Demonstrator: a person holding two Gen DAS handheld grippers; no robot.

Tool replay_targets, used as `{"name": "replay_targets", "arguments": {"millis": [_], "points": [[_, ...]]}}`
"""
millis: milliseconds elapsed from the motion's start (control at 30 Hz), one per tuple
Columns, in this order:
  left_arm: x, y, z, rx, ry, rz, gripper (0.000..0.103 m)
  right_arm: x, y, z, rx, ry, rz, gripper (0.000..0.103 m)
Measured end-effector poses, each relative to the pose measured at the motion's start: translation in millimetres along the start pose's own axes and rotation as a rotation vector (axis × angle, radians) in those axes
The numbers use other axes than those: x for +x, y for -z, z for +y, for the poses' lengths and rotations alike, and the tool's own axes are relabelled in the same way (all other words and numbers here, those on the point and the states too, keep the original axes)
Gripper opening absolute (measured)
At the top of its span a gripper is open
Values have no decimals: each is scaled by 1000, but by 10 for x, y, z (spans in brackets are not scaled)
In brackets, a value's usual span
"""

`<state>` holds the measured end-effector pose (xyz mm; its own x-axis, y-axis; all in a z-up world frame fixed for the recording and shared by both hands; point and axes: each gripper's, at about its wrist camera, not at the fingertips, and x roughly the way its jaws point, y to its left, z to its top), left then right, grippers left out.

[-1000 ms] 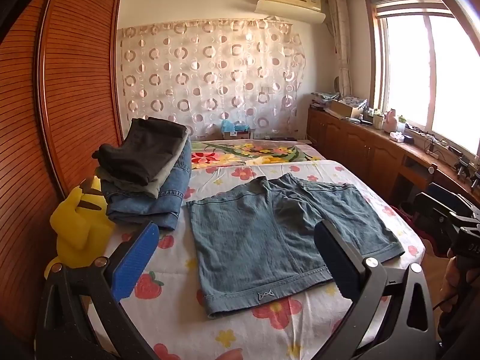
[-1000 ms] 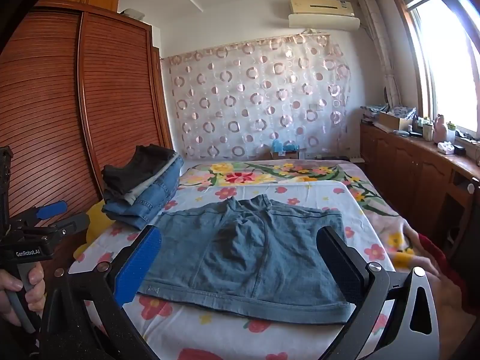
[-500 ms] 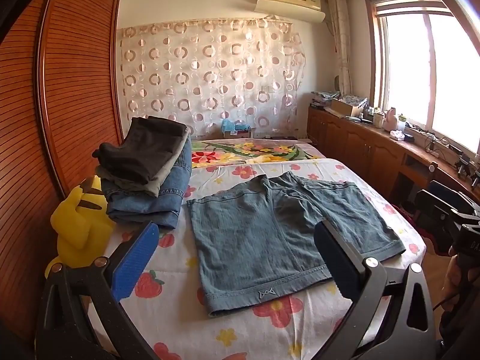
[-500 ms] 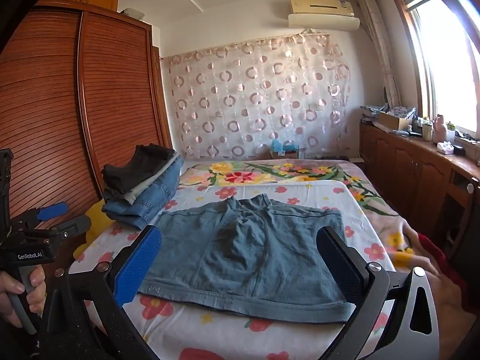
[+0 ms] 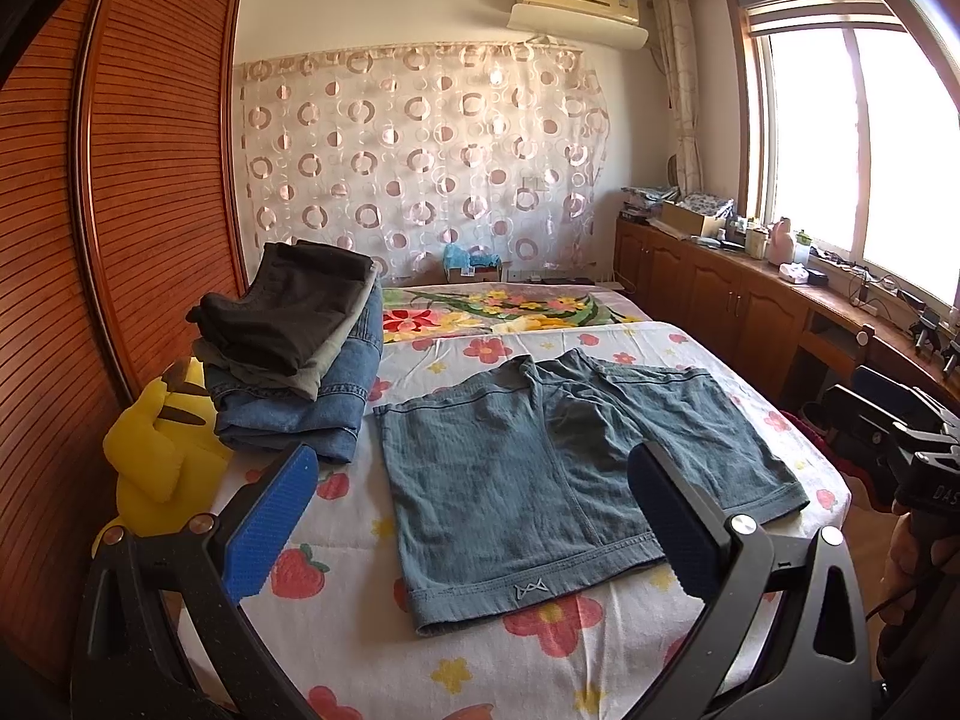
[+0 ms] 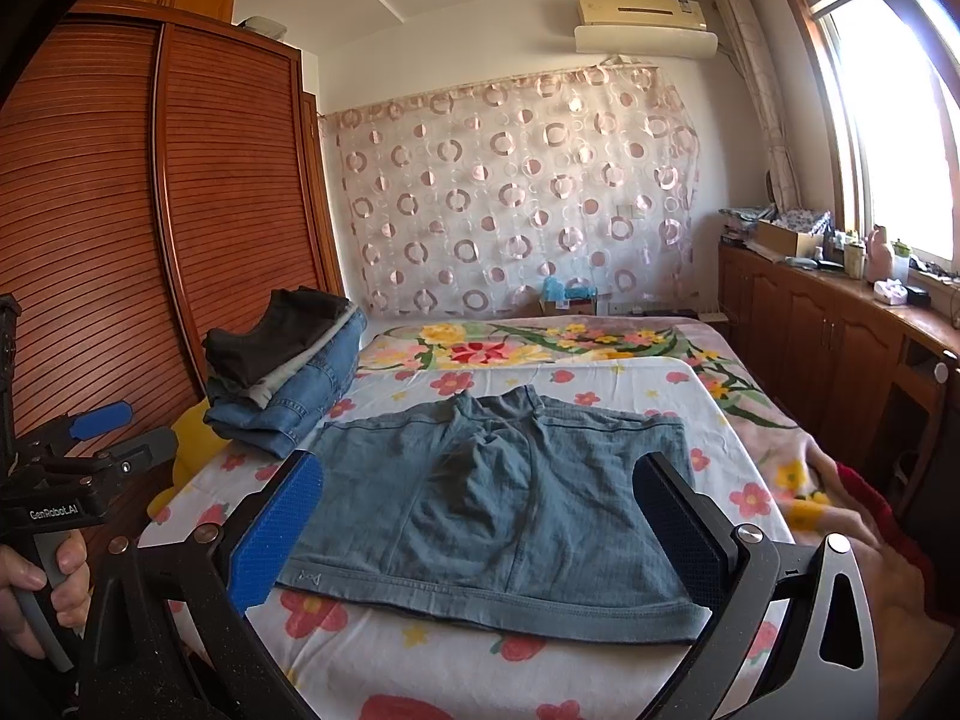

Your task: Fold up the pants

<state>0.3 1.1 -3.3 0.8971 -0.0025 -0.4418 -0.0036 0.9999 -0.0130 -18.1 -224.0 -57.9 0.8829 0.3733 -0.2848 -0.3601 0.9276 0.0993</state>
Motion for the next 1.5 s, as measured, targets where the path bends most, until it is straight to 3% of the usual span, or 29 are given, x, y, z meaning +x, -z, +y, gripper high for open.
{"name": "replay_targets", "arguments": {"millis": [1500], "points": [[-142,-128,-21,2,-2,-24,103,-27,-2,-11,5,8,5,103]]}}
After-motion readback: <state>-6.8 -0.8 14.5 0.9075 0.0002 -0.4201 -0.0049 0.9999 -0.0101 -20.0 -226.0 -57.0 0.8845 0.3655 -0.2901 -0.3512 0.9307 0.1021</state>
